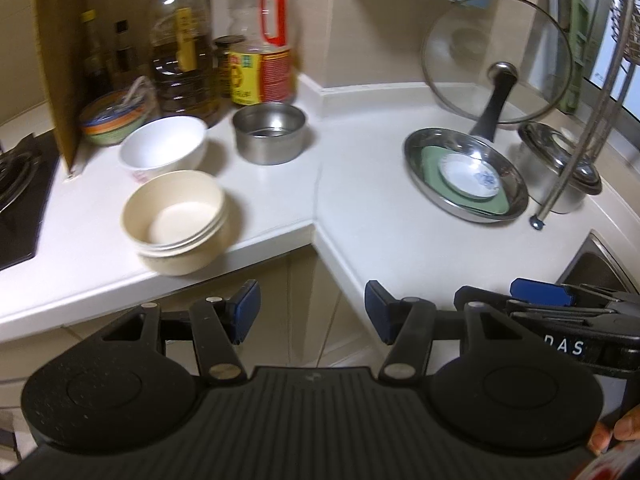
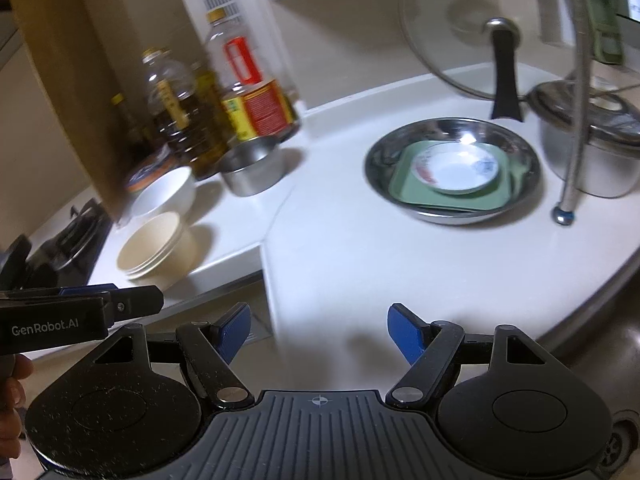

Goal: Organize plates and bowls
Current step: 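Withdraw both grippers from the basin toward the cream bowls, then move both grippers to the cream bowl stack and close on its rim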

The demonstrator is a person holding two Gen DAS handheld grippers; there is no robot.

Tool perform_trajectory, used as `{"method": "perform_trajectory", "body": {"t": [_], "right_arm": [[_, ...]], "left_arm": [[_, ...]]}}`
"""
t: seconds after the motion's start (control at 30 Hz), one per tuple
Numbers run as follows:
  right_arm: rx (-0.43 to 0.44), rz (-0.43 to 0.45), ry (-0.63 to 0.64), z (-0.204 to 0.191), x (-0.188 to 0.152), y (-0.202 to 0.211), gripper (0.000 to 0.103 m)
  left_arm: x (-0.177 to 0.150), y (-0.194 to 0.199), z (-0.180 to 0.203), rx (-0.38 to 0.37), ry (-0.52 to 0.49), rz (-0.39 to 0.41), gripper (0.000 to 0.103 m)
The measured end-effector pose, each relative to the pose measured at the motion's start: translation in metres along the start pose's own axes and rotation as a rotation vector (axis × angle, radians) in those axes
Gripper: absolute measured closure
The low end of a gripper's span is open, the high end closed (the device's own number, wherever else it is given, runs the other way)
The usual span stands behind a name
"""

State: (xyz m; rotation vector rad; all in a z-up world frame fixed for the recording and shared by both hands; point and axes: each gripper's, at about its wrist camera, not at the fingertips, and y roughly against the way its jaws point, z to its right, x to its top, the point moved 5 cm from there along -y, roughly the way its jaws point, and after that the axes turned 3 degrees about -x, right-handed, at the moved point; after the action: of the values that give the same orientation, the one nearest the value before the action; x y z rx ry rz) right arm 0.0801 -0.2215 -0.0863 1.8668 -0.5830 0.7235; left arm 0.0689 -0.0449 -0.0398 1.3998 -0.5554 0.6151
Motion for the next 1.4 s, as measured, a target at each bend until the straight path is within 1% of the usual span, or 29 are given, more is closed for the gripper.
{"method": "perform_trajectory", "body": {"t": [0.17, 0.43, 0.73, 0.87, 1.13, 1.4], "right_arm": [[0.04, -0.014, 0.029, -0.021, 0.001, -0.009, 0.028], [0.089, -0.049, 0.081, -0.061, 0.003, -0.035, 0.028], [0.123, -0.081, 0.13, -0.099, 0.008, -0.063, 0.028], [0.127, -0.088, 0.154, -0.114, 0.011, -0.074, 0.028], [0.122, -0.097, 0.175, -0.125, 0.018, -0.091, 0.028], [0.119, -0.103, 0.181, -0.131, 0.027, -0.106, 0.028]], "left_arm": [[-0.004, 0.01, -0.023, 0.034, 0.035, 0.004, 0.048], [-0.009, 0.016, -0.067, 0.073, 0.085, -0.007, 0.048], [-0.007, 0.01, -0.112, 0.105, 0.141, -0.017, 0.048], [-0.002, 0.007, -0.125, 0.112, 0.155, -0.01, 0.048], [0.009, -0.007, -0.141, 0.111, 0.17, -0.006, 0.048], [0.016, -0.022, -0.156, 0.11, 0.188, -0.028, 0.048]]}}
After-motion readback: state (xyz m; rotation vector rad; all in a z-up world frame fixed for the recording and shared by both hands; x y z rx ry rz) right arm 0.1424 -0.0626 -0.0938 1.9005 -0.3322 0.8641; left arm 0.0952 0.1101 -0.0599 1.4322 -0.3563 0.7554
